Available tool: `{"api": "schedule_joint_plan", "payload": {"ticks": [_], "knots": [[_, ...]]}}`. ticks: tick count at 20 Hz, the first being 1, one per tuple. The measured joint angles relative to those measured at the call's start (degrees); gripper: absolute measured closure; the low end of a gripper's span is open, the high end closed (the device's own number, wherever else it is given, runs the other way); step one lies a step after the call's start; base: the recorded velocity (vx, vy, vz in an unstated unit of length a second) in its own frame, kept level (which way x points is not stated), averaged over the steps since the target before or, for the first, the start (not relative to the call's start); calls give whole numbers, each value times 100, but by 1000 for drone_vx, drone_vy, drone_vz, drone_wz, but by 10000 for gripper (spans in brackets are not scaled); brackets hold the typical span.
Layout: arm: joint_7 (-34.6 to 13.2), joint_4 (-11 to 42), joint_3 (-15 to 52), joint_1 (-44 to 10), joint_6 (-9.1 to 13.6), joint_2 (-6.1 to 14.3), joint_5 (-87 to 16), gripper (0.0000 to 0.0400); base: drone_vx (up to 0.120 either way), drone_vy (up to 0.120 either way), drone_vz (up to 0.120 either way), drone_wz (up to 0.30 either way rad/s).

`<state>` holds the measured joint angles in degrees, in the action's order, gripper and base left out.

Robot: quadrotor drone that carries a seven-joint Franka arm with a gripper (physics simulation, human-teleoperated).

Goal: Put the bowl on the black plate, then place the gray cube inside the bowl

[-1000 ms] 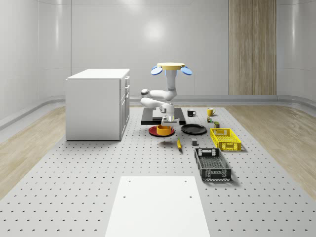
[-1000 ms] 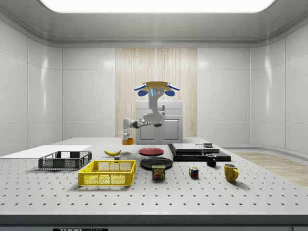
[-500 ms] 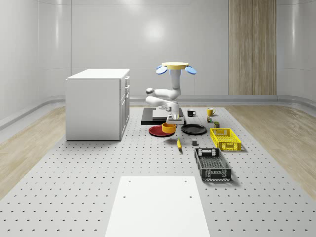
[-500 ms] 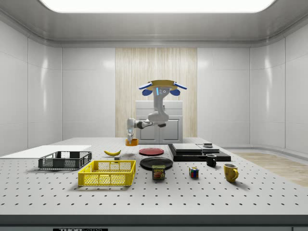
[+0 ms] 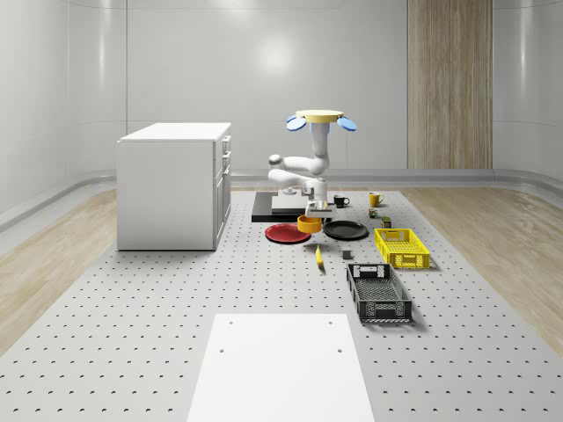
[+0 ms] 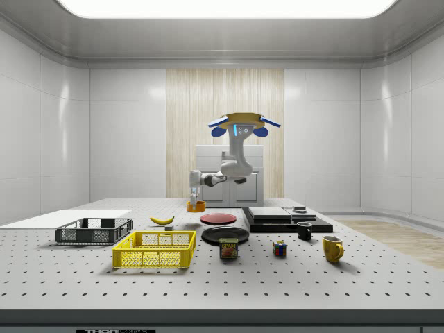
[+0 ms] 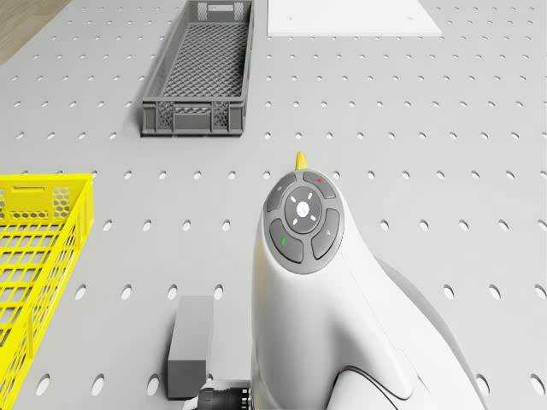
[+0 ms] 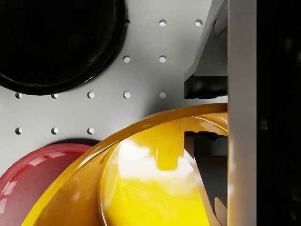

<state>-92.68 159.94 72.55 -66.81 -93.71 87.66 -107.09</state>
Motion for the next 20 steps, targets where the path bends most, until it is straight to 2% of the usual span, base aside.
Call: {"api": "schedule_joint_plan", "payload": {"ticks": [20], "knots": [[-10,-2,4,-14,-39,42,18,300,-120,120,0,0]]}}
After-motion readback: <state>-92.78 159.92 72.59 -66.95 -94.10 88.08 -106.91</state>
